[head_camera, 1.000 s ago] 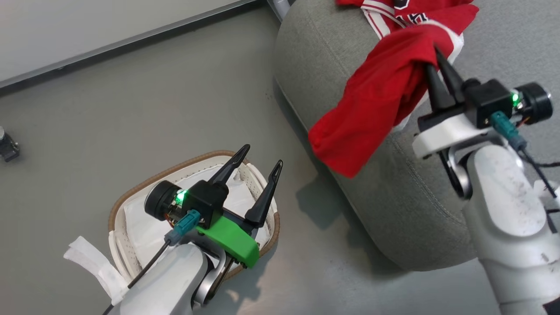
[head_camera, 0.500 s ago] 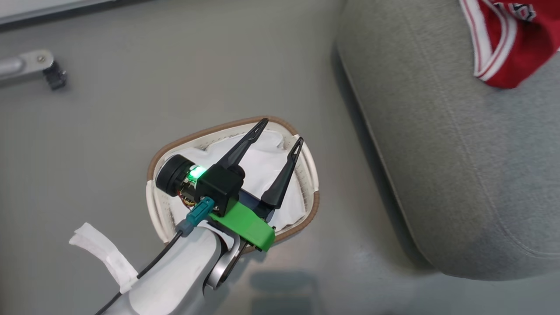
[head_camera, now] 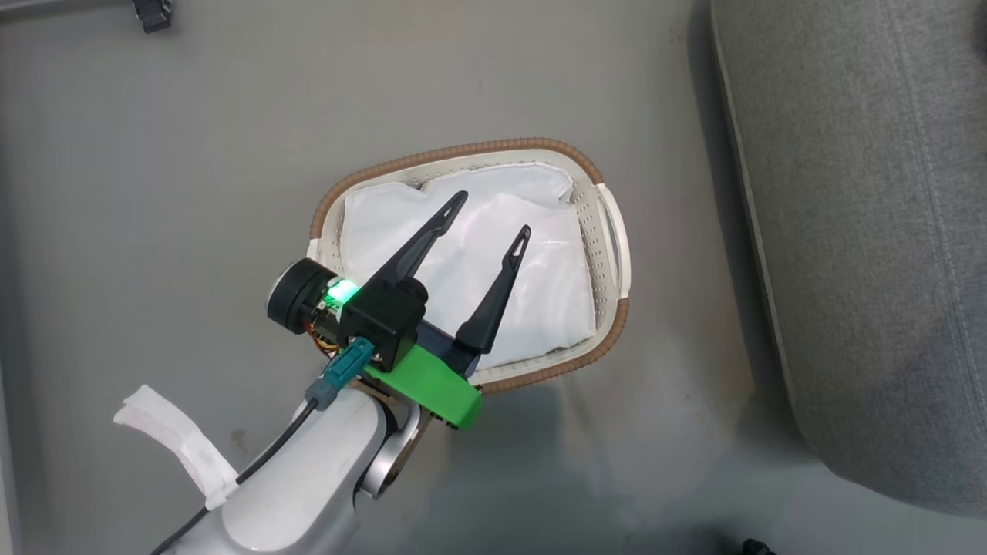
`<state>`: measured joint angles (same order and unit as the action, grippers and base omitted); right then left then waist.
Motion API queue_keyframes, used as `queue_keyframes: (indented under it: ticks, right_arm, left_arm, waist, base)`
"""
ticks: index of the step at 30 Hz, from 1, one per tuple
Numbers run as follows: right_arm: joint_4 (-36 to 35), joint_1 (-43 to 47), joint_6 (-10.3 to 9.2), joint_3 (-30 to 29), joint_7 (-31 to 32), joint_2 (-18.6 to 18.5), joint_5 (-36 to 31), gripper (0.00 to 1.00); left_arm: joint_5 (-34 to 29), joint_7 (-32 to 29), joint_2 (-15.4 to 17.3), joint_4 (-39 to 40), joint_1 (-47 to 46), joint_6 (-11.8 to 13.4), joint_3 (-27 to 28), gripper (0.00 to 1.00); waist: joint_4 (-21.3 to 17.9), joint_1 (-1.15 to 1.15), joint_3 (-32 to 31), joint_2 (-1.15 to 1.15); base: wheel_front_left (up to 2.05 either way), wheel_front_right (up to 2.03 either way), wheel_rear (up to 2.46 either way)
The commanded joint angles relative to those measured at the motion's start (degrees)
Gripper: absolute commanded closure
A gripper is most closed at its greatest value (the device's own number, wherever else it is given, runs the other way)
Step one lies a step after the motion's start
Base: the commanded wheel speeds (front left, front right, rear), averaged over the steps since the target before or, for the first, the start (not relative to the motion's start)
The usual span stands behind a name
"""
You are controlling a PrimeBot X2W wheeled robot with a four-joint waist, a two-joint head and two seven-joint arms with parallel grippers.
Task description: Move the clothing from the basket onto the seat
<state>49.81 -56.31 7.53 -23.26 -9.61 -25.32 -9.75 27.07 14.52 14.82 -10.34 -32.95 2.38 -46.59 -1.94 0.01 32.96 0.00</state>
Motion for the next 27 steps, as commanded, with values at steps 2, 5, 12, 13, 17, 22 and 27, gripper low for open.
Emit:
queue_keyframes:
  ticks: [2,5,12,13,17,22,27]
  right_arm:
    - [1.41,1.24,-0.08,-0.92,-1.87,1.45,-1.05,1.00]
    - [2.65,1.20,-0.08,-0.98,-3.45,2.93,-1.52,0.47]
    - [3.64,2.81,-0.08,1.46,-5.22,4.39,-1.13,0.00]
    - [3.58,3.15,-0.08,1.95,-5.36,4.48,-1.02,0.00]
    - [3.33,4.41,-0.08,4.39,-5.55,4.88,0.07,0.00]
    - [2.73,5.87,-0.08,8.06,-5.61,5.00,1.31,0.00]
    - [1.91,5.97,-0.08,12.48,-5.64,5.70,2.37,0.00]
  left_arm:
    - [-0.57,-0.06,0.55,-0.05,-1.08,0.25,0.14,0.00]
    - [-0.29,-0.15,0.66,-0.27,-1.05,0.29,0.06,0.00]
    - [0.77,0.12,0.90,-1.52,-0.04,0.45,0.60,0.00]
    - [0.98,0.18,0.85,-1.71,0.11,0.41,0.70,0.00]
    - [1.96,0.34,0.24,-3.01,1.41,0.71,1.77,0.00]
    - [3.64,0.71,-0.72,-5.07,4.03,1.01,4.39,0.00]
    - [4.31,0.68,-1.83,-4.98,7.70,1.49,9.07,0.00]
  waist:
    - [-0.98,-0.01,0.84,0.00]
    - [-2.04,-0.01,0.56,0.00]
    - [-4.02,-0.01,-1.97,0.00]
    - [-4.13,-0.01,-2.39,0.00]
    - [-4.23,-0.01,-5.17,0.00]
    - [-3.21,-0.01,-10.74,0.00]
    - [-1.35,-0.01,-15.93,0.00]
  base:
    - [0.00,0.00,0.00]
    - [0.00,0.00,0.00]
    - [0.00,0.00,0.00]
    - [0.00,0.00,0.00]
    - [0.00,0.00,0.00]
    - [0.00,0.00,0.00]
    - [0.00,0.00,0.00]
